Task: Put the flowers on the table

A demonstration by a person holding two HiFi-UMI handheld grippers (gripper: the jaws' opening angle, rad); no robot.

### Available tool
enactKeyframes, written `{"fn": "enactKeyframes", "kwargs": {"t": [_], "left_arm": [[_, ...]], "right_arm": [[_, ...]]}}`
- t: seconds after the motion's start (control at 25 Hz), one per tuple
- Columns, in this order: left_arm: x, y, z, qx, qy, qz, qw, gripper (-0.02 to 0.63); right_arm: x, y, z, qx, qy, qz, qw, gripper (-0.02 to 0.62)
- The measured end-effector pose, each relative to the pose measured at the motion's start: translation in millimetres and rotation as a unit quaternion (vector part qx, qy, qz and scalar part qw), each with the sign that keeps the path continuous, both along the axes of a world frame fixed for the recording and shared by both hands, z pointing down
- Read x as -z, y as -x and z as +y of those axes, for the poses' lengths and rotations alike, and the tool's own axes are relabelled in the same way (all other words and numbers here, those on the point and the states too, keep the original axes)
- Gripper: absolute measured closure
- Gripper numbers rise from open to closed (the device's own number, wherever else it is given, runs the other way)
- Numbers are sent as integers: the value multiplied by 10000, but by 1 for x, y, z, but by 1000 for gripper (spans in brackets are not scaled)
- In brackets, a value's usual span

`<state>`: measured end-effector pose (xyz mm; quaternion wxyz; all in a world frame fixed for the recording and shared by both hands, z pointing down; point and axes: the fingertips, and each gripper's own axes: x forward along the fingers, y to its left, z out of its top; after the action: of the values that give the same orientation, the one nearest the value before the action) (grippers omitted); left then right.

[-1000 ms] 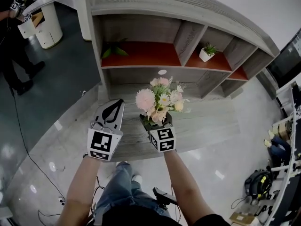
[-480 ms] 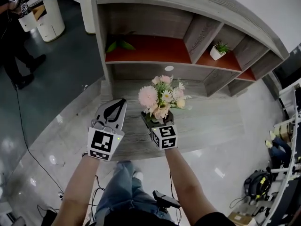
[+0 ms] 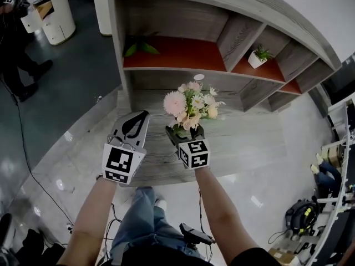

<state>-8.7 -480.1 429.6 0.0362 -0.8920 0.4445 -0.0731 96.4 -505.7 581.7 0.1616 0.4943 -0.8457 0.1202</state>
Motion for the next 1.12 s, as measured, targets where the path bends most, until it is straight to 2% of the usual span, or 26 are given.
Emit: {"fn": "enactKeyframes", "kwargs": {"t": [0.48, 0.68, 1.12], "left_arm": [[-3, -5, -1, -13, 38, -78, 10000, 595], [-9, -2, 2, 42, 85, -118, 9999, 595], [-2, 3, 14, 171, 18, -103, 9998, 595]], "right_arm": [[-1, 1, 3, 156, 53, 50, 9999, 219], [-12, -1, 5, 182, 258, 259, 9992, 219], [-12, -8, 22, 98, 424, 145, 9989, 218]]}}
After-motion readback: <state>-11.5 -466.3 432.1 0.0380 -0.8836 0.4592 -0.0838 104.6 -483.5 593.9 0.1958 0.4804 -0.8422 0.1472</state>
